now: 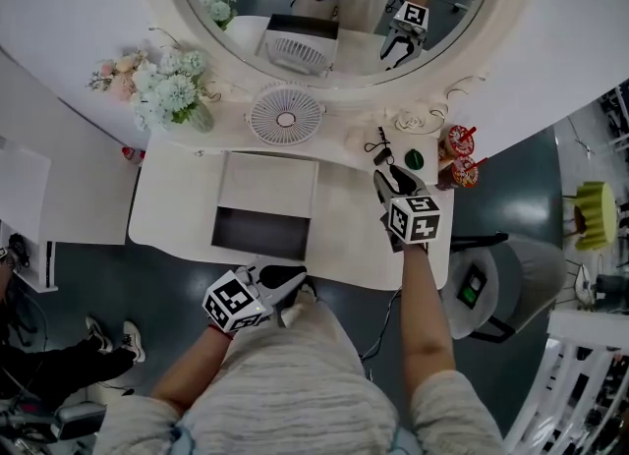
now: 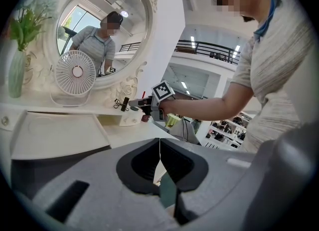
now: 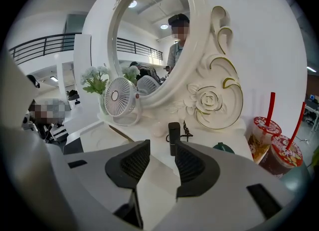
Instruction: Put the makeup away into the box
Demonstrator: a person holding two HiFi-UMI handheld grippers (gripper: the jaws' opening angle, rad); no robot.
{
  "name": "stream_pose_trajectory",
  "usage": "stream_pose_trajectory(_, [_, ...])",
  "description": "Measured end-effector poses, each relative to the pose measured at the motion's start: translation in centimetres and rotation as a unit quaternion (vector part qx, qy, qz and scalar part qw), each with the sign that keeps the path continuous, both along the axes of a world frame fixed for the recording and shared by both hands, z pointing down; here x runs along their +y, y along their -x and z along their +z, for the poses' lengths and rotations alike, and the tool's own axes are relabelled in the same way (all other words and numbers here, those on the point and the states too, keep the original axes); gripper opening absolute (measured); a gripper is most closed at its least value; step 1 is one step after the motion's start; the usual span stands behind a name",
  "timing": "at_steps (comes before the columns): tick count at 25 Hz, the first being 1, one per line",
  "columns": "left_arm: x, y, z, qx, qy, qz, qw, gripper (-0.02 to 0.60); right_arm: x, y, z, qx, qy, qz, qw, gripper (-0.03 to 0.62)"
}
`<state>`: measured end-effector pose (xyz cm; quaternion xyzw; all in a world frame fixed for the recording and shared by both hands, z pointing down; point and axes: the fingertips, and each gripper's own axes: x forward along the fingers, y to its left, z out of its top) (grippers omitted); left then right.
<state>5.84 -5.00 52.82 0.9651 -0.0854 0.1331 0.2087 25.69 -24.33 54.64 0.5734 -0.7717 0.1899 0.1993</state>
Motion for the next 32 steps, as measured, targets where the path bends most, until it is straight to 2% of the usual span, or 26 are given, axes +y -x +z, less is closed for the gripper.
stream_pose_trajectory(30, [-0.8,0.3,0.4,-0.01,0.008,-0.001,0.9999,0.014,-4.7,-1.1,0.5,0.054,-0.003,0.0,0.999,0.126])
stream_pose_trajectory(32, [-0.8,0.3,0.4,-0.01,0.007,-0.001,0.9999,0.014,-4.7,-1.2,0.4,0.062,-0.005,0.003,0.998,0.098])
